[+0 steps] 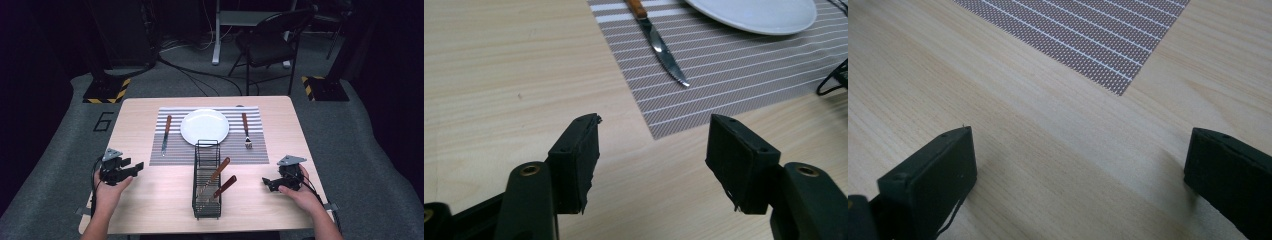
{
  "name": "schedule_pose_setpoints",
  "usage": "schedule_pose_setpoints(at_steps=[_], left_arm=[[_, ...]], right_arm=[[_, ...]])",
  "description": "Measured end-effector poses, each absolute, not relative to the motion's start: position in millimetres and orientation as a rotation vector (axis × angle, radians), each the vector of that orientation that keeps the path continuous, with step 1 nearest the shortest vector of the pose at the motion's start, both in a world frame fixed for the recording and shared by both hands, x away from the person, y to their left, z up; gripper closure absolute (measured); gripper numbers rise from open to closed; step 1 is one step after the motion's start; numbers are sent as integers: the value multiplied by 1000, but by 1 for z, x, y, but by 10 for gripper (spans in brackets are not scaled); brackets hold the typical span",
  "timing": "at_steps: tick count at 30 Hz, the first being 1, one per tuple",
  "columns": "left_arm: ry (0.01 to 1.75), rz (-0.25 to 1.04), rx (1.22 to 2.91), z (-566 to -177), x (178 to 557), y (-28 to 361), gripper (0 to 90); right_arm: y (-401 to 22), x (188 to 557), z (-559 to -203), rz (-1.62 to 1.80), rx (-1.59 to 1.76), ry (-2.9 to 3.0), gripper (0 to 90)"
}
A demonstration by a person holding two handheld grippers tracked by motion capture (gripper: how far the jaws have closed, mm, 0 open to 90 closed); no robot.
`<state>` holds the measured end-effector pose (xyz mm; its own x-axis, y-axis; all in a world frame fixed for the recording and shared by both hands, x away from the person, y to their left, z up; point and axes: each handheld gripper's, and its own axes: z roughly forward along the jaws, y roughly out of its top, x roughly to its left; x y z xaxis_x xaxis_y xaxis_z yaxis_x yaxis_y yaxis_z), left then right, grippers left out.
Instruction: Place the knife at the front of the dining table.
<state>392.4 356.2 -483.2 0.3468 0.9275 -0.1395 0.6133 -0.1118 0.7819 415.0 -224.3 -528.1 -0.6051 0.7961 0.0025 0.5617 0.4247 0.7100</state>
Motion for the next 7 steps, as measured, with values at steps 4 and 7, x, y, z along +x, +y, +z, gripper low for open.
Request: schedule_pose_setpoints(at_steps=[4, 7], left_arm=[[1380, 496, 1869, -504, 394, 365, 360], [1421, 498, 1893, -511, 396, 371, 348]], right_arm=[[-224, 415, -528, 980, 1165, 2349, 0], [-224, 415, -528, 980, 1168, 2348, 0]])
